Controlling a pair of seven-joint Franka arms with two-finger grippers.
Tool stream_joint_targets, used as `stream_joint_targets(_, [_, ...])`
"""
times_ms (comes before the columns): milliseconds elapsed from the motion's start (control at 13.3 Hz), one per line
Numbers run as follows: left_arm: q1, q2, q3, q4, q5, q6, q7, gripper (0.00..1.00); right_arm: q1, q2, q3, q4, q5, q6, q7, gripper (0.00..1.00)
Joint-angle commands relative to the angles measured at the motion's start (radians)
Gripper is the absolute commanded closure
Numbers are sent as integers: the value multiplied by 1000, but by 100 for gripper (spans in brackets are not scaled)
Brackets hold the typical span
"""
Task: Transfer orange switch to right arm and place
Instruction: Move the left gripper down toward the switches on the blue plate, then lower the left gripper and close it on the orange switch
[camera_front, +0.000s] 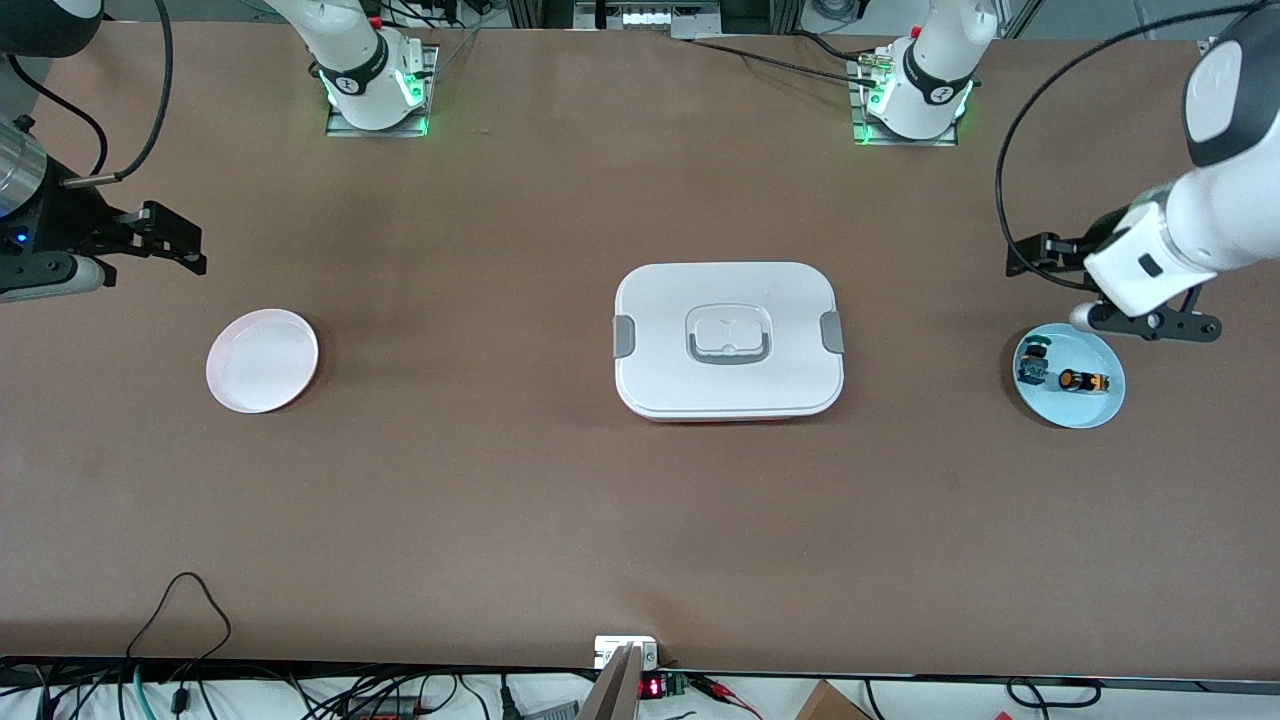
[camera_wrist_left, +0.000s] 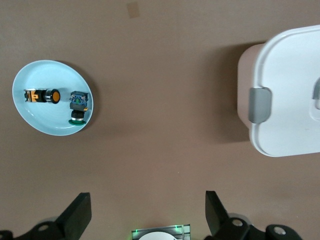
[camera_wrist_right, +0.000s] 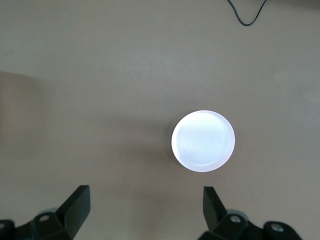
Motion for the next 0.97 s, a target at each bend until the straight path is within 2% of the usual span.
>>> stream_joint_targets(0, [62,66,0,39,-9,-8,62,0,2,7,2,21,-2,-6,16,0])
stream_joint_targets(225, [122,135,1,28,6,102,82,0,2,7,2,21,-2,-6,16,0])
stream_joint_targets(375, [160,211,1,13,6,224,140,0,2,7,2,21,-2,-6,16,0])
stream_joint_targets(750, [283,389,0,8,6,481,370,0,2,7,2,21,-2,-6,16,0])
stream_joint_targets(900, [317,419,0,4,5,509,428,0,2,7,2,21,-2,-6,16,0])
